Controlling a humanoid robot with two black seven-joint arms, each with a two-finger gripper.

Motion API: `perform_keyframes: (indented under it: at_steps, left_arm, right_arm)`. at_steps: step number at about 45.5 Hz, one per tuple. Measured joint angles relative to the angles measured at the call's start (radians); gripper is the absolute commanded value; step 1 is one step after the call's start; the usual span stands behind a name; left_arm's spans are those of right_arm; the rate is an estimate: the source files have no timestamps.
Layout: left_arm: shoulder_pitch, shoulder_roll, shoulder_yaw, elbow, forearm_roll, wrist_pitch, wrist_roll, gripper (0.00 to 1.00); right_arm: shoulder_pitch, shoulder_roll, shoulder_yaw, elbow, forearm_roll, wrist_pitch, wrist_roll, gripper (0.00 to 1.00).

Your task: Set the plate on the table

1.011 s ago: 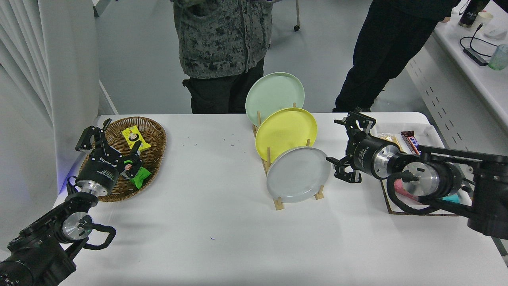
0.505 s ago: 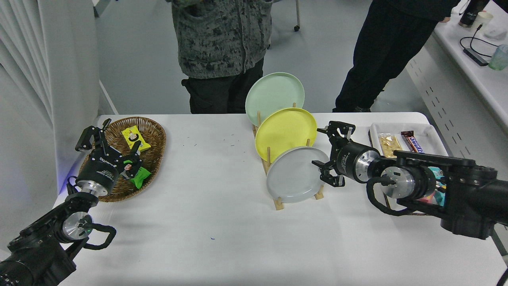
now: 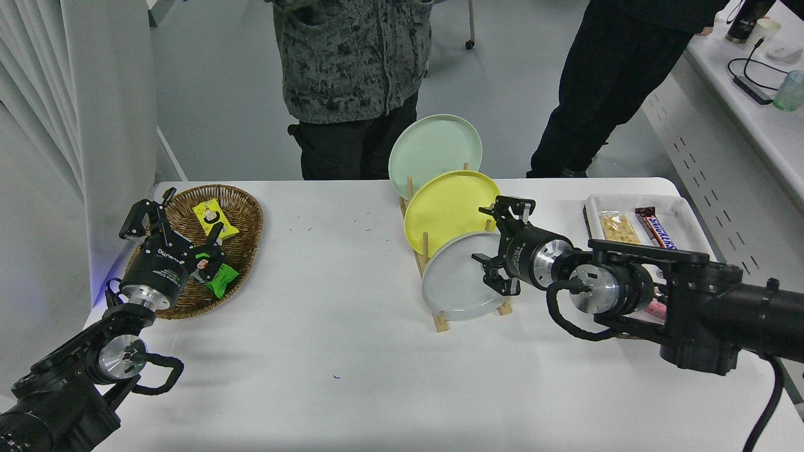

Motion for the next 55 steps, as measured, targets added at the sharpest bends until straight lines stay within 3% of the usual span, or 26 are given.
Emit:
perform_keyframes:
  at_steps: [18,46,55]
  left_arm:
    - [0.0,0.0,0.0,0.0,0.0,0.0,0.001,0.98]
    - [0.0,0.0,0.0,0.0,0.0,0.0,0.0,0.98]
    - [0.0,0.0,0.0,0.0,0.0,0.0,0.001,0.98]
  right_arm:
    - [-0.006,0.015,0.006,0.006,0.001,-0.03,0.0,0.57]
    - [0.004,0.001,0.019,0.033,0.011,-0.056,-0.004,0.46]
    - [0.006,-0.001,0.023,0.046,0.013,-0.067,-0.004,0.38]
